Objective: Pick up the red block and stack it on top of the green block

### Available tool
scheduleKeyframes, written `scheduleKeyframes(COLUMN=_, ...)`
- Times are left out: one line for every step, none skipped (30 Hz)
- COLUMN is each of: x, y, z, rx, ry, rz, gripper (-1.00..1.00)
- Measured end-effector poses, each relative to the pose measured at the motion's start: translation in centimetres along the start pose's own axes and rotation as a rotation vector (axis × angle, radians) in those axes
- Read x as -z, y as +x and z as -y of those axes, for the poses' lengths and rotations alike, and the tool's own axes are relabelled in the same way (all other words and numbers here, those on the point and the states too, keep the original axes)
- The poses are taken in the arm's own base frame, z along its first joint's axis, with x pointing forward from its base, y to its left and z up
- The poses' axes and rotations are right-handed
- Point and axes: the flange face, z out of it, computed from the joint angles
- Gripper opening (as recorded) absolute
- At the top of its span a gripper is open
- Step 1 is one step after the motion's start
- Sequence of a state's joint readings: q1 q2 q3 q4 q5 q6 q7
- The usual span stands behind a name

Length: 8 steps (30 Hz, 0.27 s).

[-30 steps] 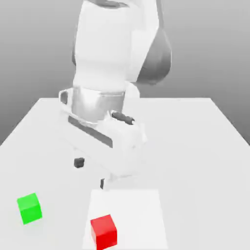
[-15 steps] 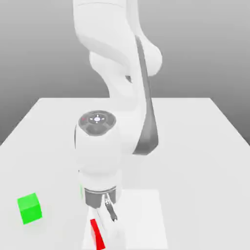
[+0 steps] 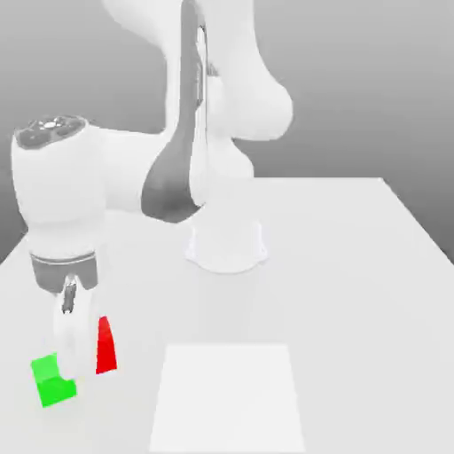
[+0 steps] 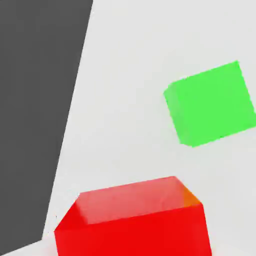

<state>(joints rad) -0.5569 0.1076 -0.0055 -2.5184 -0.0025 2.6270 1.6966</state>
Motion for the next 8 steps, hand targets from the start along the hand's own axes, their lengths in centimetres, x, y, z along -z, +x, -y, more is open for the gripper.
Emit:
scheduleKeyframes(x=-0.8, y=0.7, z=0.1, rx=-0.008, ry=0.0, rz=0.001, gripper=-1.0)
scheduleKeyframes(x=-1.8, y=1.0, z=0.1, rx=-0.011, ry=0.001, rz=0.001, gripper=-1.0)
scheduleKeyframes(x=-3.0, y=1.2, z=0.1, rx=-0.012, ry=0.0, rz=0.002, gripper=-1.0)
scheduleKeyframes(x=-4.2, y=1.2, z=0.1, rx=-0.012, ry=0.0, rz=0.002, gripper=-1.0)
scheduleKeyframes(x=-5.2, y=1.2, z=0.1, rx=-0.012, ry=0.0, rz=0.002, gripper=1.0)
scheduleKeyframes(x=-5.2, y=1.2, z=0.1, rx=-0.012, ry=0.0, rz=0.002, gripper=1.0)
scheduleKeyframes(x=-5.2, y=1.2, z=0.1, rx=-0.012, ry=0.0, rz=0.002, gripper=1.0)
scheduleKeyframes(x=-5.2, y=1.2, z=0.1, rx=-0.012, ry=0.0, rz=0.002, gripper=1.0)
